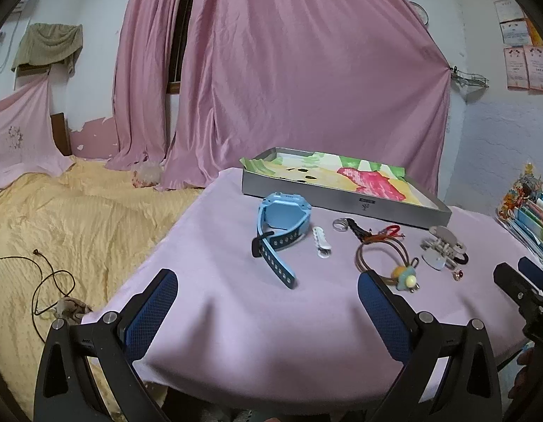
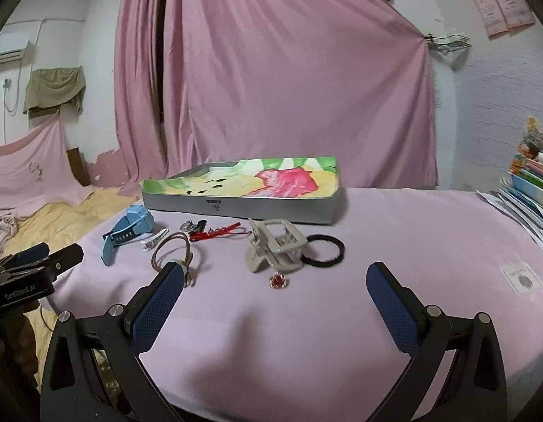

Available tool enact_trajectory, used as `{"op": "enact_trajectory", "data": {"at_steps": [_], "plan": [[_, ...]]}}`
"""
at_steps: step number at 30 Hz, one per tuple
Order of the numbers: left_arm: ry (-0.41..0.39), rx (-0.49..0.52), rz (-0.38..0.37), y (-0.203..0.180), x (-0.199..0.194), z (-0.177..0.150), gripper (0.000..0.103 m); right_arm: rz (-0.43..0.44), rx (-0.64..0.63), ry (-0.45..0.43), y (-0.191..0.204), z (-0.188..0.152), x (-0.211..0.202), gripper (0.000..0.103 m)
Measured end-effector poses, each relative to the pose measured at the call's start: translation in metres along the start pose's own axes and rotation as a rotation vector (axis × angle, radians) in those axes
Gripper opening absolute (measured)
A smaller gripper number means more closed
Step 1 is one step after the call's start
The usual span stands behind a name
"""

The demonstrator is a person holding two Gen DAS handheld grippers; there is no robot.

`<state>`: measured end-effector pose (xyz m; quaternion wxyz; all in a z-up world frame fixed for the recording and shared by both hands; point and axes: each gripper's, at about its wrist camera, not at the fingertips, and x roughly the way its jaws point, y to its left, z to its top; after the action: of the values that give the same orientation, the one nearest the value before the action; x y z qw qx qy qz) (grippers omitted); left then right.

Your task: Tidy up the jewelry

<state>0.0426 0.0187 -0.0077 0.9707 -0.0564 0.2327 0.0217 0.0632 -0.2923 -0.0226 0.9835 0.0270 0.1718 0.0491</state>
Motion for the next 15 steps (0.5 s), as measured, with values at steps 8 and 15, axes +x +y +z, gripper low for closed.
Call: {"op": "enact_trajectory", "data": {"at_steps": [8, 15], "plan": [[0.016, 0.002, 0.005, 0.006, 0.017, 0.016, 0.103, 0.019, -0.014, 0.015, 0.005, 0.013, 0.016, 0.102], [0.029, 0.012, -0.007, 0.01, 0.032, 0.028, 0.103, 0.039, -0.027, 0.062, 0.013, 0.023, 0.032, 0.102]]}}
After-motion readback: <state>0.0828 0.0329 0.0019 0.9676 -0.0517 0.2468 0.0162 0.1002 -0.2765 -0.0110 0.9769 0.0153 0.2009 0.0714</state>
